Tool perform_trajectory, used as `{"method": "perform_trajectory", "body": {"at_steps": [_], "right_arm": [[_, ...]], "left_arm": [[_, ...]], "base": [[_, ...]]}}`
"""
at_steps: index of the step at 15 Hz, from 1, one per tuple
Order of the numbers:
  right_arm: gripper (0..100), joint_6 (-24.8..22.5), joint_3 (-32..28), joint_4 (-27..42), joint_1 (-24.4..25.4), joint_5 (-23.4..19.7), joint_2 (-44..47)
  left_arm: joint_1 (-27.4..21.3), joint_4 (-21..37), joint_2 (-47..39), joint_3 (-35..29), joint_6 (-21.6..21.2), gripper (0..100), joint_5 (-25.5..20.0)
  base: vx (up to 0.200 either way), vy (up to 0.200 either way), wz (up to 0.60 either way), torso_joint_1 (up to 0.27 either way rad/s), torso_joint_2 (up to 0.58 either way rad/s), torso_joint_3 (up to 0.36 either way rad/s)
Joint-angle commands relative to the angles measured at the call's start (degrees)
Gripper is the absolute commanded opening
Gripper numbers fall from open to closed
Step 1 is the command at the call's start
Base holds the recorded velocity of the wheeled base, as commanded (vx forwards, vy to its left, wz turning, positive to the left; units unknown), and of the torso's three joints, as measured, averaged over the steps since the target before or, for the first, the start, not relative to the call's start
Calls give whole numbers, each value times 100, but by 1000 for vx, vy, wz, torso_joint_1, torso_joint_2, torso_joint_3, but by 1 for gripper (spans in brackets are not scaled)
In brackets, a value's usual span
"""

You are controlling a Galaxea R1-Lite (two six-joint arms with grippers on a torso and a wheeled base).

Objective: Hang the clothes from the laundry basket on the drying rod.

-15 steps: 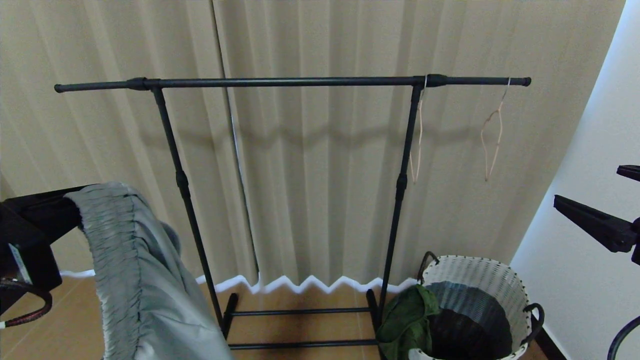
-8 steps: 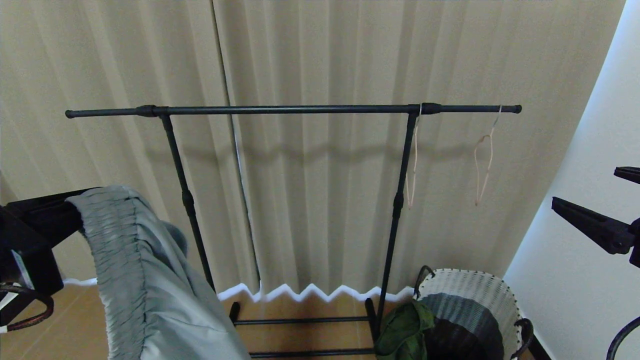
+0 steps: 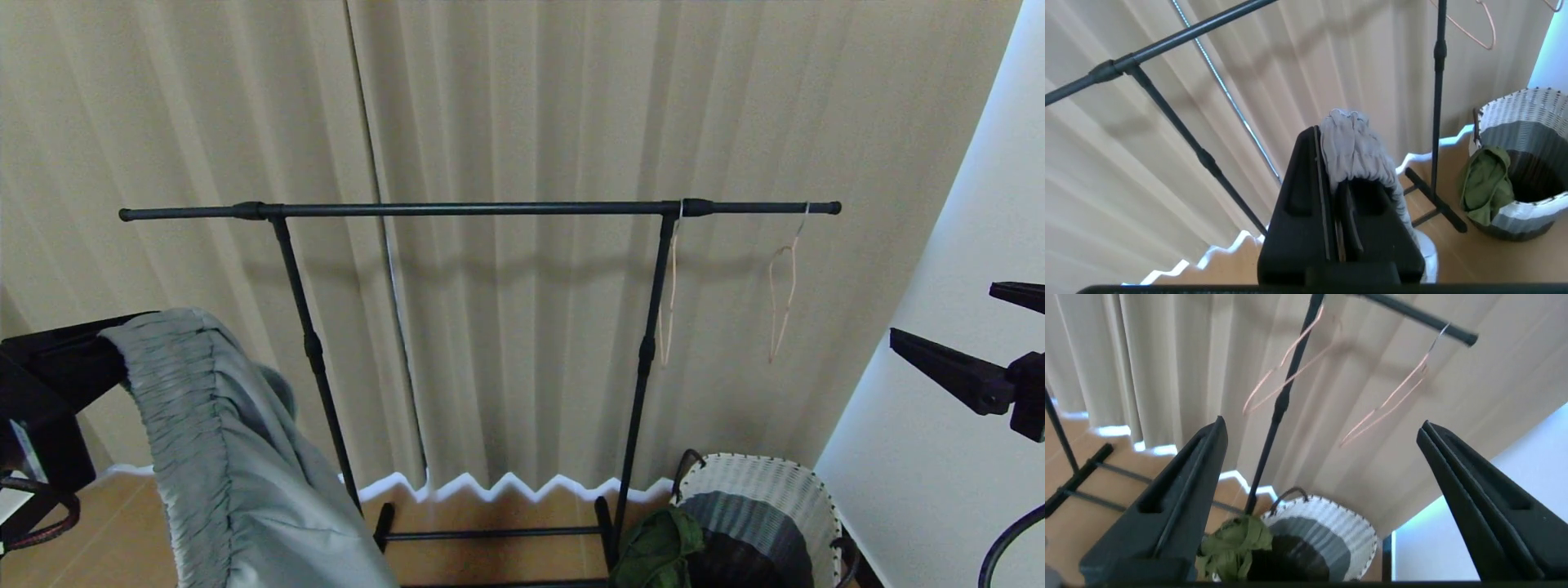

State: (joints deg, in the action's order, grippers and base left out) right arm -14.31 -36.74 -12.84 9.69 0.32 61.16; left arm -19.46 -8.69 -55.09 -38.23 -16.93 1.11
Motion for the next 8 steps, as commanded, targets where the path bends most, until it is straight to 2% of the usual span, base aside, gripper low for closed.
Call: {"method": "perform_trajectory", "body": {"at_steps": [1, 7, 8], "right_arm": [[100, -1, 27, 0, -2, 3, 133], [100, -1, 44, 9, -2, 3, 142], [100, -1, 44, 9, -2, 3, 142]], "left_arm": [[3, -1, 33, 35, 6, 0, 3], [91, 8, 16, 52, 23, 0, 3], [91, 8, 16, 52, 23, 0, 3]], "base": [[0, 0, 0, 0, 0, 0], [0, 0, 0, 0, 0, 0], [0, -200, 0, 2, 2, 2]]}}
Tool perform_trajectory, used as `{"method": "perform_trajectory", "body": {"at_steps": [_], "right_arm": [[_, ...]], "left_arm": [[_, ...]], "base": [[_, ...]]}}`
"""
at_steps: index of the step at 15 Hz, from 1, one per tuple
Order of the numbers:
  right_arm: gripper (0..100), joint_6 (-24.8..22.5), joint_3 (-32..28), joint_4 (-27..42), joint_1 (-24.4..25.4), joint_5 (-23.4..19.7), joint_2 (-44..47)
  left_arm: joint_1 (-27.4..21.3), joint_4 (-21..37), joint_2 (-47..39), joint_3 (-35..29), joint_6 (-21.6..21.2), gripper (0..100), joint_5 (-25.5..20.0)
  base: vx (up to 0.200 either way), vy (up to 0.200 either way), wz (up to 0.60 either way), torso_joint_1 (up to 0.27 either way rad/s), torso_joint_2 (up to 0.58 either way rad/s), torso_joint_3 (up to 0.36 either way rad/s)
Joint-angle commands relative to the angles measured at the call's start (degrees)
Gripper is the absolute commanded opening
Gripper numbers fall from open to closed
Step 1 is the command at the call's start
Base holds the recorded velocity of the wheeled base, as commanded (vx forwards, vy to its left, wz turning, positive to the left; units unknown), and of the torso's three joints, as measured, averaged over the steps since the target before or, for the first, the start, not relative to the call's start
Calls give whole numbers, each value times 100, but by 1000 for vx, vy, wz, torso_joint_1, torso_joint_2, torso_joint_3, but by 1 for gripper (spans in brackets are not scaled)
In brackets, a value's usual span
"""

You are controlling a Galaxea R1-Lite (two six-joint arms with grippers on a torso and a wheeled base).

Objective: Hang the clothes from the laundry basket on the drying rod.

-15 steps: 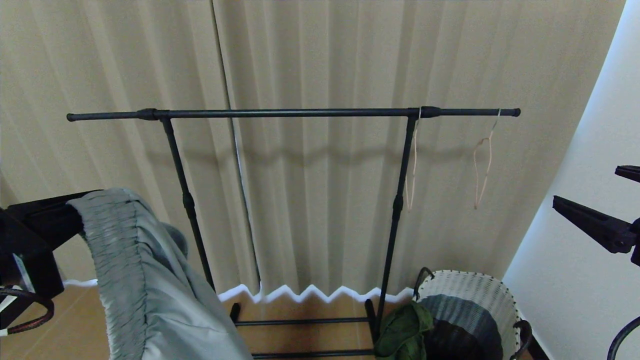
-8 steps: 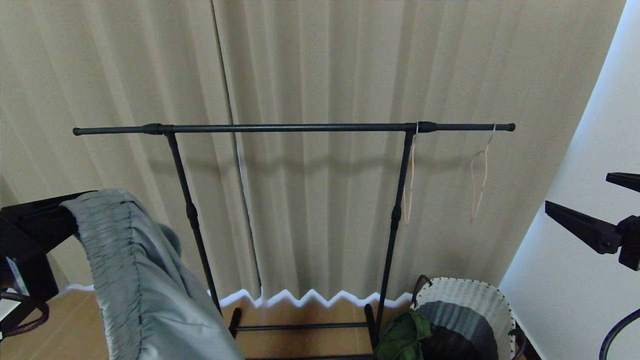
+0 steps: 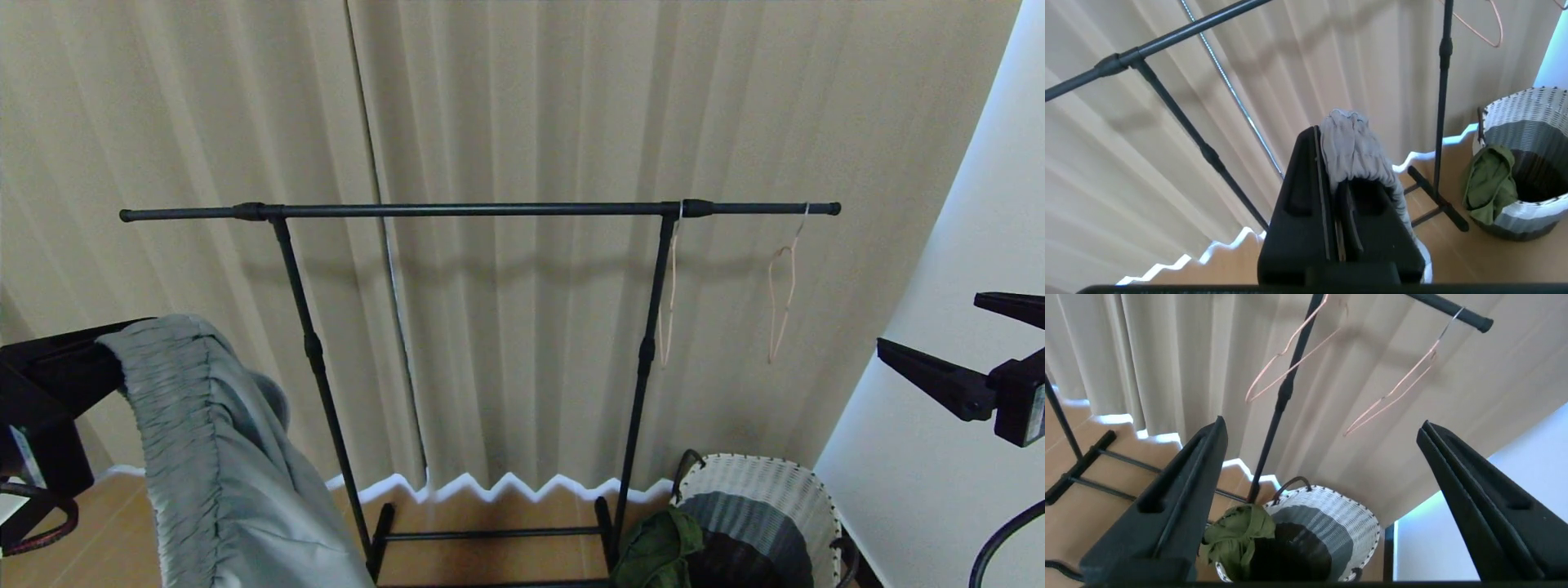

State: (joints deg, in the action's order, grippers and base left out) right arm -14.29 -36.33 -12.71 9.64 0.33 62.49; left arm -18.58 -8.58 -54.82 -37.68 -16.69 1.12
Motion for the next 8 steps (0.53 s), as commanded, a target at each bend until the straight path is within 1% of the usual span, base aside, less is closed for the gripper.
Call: {"method": "perform_trajectory", "body": {"at_steps": [1, 8], "right_arm": [[100, -4, -6, -3, 3, 2, 9], [100, -4, 3, 6, 3, 2, 9]], "left_arm": [[3, -3, -11, -2, -1, 0, 2], [3, -3, 7, -2, -10, 0, 2]], "base": [[0, -200, 0, -2, 2, 2], [0, -200, 0, 4, -2, 2]]}}
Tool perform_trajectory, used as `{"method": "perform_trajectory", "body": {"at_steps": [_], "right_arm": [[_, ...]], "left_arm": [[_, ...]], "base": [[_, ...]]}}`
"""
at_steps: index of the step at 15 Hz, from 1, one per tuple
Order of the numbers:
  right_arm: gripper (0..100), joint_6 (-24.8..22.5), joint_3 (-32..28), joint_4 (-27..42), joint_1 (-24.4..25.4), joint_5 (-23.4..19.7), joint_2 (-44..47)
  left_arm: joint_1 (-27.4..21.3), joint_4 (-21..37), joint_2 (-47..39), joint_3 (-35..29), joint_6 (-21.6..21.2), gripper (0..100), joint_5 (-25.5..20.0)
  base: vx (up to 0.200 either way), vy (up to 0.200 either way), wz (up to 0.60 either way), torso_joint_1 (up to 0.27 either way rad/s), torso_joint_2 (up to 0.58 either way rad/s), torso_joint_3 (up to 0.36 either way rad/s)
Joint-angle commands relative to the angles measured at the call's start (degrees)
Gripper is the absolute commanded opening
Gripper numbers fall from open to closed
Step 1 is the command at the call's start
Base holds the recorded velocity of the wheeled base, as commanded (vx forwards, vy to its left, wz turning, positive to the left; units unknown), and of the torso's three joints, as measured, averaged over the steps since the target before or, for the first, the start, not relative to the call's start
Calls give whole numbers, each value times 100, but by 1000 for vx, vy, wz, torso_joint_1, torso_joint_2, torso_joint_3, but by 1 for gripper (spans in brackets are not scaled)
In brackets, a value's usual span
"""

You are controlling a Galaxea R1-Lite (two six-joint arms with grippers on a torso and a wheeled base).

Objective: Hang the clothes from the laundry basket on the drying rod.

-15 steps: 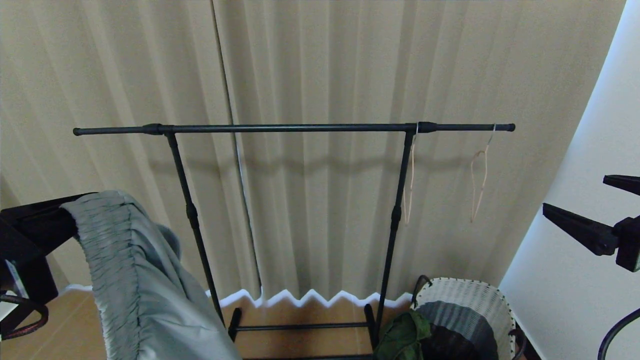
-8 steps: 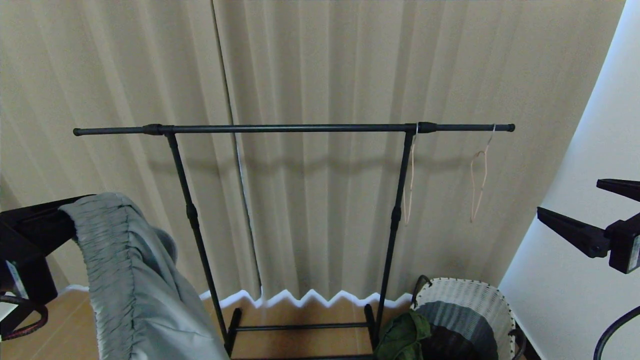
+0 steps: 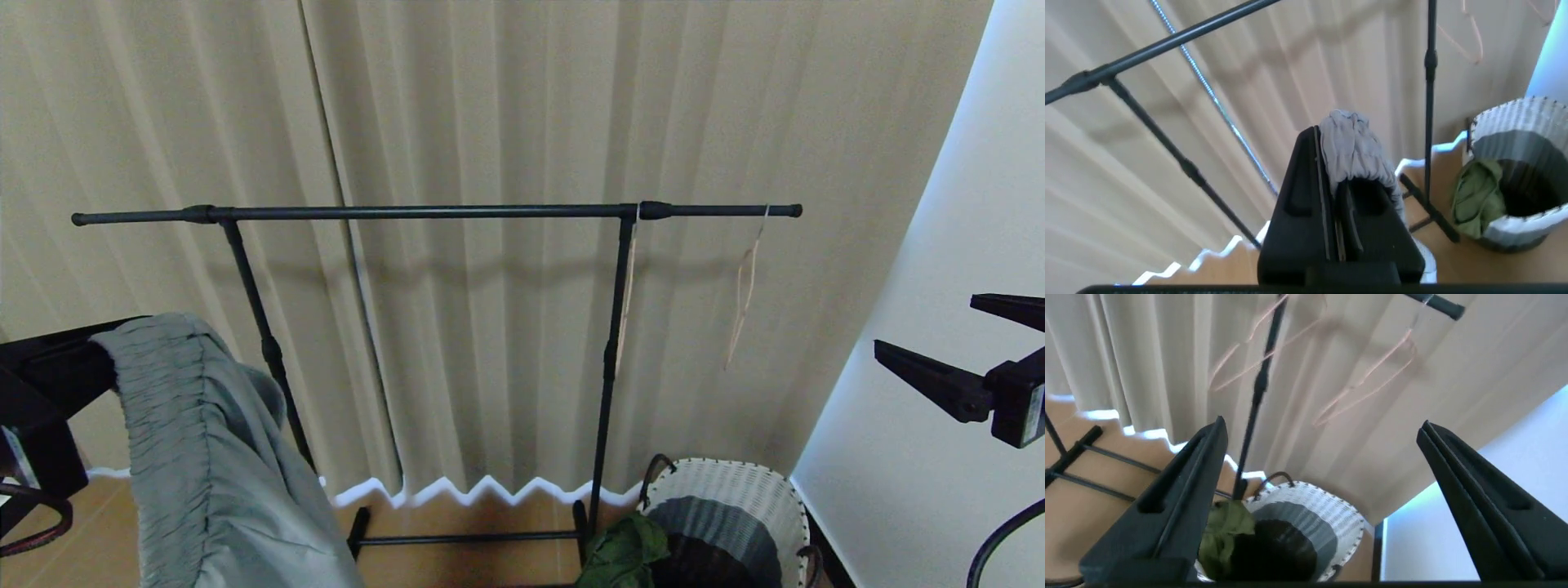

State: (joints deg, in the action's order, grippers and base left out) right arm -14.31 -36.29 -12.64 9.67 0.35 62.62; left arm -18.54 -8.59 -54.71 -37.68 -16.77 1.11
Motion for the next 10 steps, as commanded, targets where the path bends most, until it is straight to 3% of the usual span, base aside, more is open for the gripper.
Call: {"method": "perform_trajectory", "body": {"at_steps": [1, 3, 10], "right_arm": [[100, -1, -1, -1, 0, 0, -4], [100, -1, 8, -1, -9, 0, -4], [100, -1, 43, -1, -9, -9, -4]], "left_arm": [[0, -2, -4, -2, -1, 0, 3], [0, -11, -4, 15, -19, 0, 3], [17, -2, 22, 24, 16, 0, 12]], "base": [[0, -200, 0, 2, 7, 2], [0, -200, 0, 5, 2, 0], [0, 0, 0, 0, 0, 0]]}}
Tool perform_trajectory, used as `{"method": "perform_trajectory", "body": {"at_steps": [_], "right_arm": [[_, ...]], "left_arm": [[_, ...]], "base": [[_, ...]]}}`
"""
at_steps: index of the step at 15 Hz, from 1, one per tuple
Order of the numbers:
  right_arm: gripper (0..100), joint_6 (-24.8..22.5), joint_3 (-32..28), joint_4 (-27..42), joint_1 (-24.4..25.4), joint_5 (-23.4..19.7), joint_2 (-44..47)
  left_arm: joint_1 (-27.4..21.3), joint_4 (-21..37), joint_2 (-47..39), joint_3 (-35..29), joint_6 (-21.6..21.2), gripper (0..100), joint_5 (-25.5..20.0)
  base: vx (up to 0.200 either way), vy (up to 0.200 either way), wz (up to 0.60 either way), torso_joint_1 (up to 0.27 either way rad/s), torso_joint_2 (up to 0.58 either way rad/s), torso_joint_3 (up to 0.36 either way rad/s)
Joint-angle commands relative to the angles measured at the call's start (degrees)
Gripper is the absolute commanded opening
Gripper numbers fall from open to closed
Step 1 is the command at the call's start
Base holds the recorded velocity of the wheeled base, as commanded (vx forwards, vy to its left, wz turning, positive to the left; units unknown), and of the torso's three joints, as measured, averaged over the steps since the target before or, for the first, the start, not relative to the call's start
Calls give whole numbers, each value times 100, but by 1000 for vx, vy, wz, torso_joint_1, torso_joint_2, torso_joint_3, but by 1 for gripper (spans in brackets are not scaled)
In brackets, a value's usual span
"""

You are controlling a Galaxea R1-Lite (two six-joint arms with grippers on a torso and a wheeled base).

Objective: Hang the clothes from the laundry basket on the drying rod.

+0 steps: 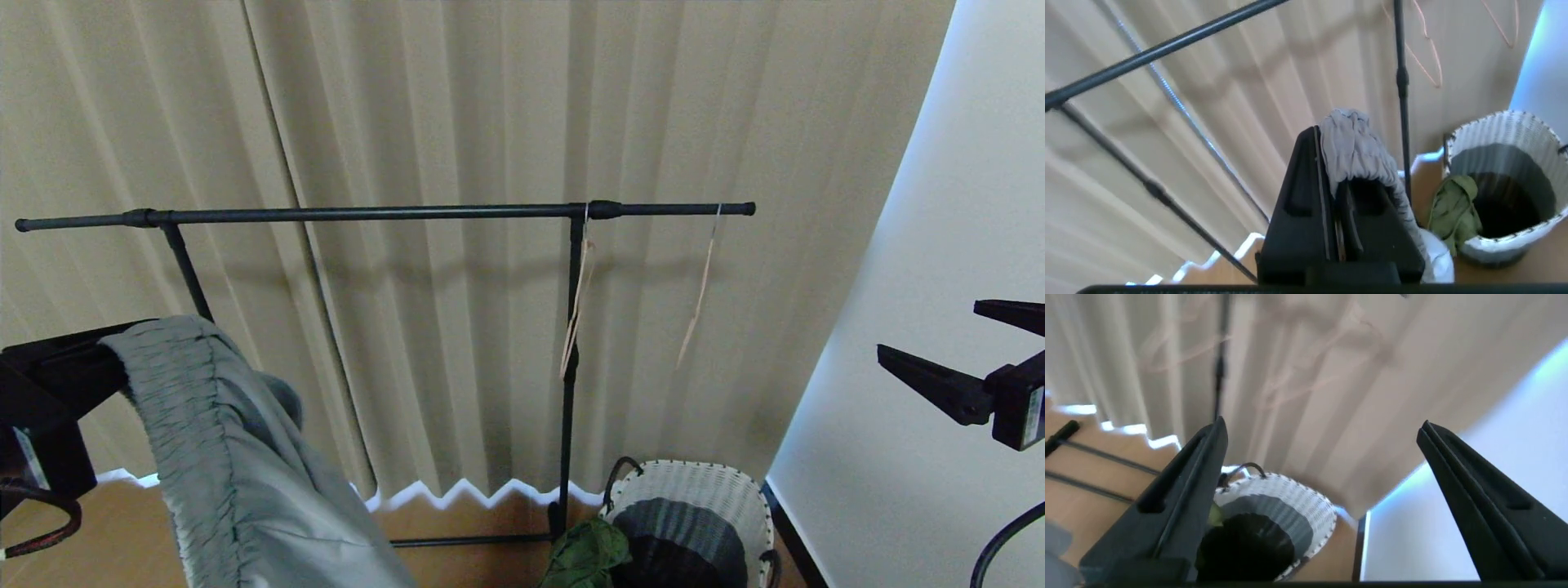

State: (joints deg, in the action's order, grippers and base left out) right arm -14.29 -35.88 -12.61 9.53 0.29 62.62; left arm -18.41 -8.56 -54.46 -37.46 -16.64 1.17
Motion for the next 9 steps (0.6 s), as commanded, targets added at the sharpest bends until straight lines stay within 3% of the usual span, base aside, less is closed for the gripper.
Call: {"method": "perform_trajectory", "body": {"at_steps": [1, 9], "right_arm": [[100, -4, 2, -14, 5, -3, -4], [100, 31, 2, -14, 5, -29, 39]], "left_arm": [[30, -6, -4, 2, 3, 0, 6], [92, -14, -4, 2, -15, 0, -3]], "base": [[200, 0, 0, 12, 12, 7], [200, 0, 0, -3, -1, 4]]}}
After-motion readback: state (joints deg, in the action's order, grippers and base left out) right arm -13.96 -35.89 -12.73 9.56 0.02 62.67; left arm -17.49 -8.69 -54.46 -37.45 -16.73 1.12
